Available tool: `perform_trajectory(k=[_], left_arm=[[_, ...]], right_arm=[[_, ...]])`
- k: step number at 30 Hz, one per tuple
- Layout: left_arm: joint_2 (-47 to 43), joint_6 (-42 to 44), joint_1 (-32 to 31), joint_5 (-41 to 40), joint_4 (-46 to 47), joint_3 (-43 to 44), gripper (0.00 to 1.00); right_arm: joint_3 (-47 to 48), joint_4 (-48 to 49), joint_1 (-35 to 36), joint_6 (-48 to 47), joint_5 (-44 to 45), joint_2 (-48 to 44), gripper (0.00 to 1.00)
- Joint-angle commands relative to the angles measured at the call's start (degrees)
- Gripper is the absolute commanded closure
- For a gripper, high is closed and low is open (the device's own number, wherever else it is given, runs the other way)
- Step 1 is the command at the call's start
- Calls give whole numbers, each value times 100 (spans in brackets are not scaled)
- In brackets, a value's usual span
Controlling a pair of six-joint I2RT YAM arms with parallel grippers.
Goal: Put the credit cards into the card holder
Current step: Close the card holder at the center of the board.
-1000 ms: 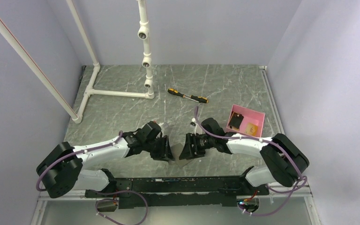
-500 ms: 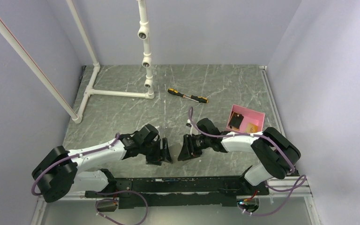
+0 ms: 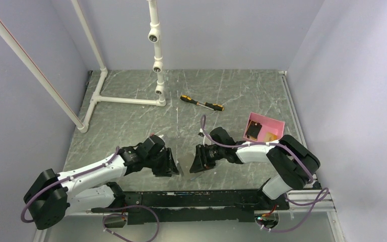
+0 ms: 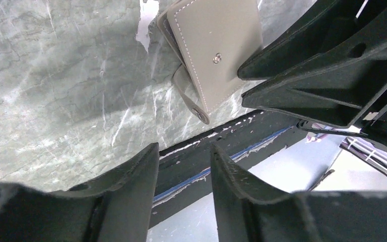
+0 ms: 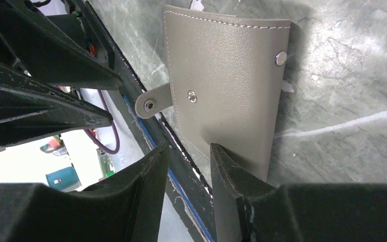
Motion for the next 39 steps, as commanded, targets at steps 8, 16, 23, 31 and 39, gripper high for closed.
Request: perform_trajectory(k=[8,16,23,31,39], left_arm=[[590,-69,-18,-8,455,315,53],[964,53,-18,-123,275,619,49],[1199,126,-18,-142,173,787,58],[1375,183,-17,-132,27,883,62],[1460,250,-19,-148,-62,973,70]], right_arm=[[106,-117,232,-198,748,230,62],[133,-121,279,-215,760,282,63],[150,-148,303,-253,776,307,64],[131,-158,312,-260,822,285,64],[168,-165,355,-269,877,311,64]])
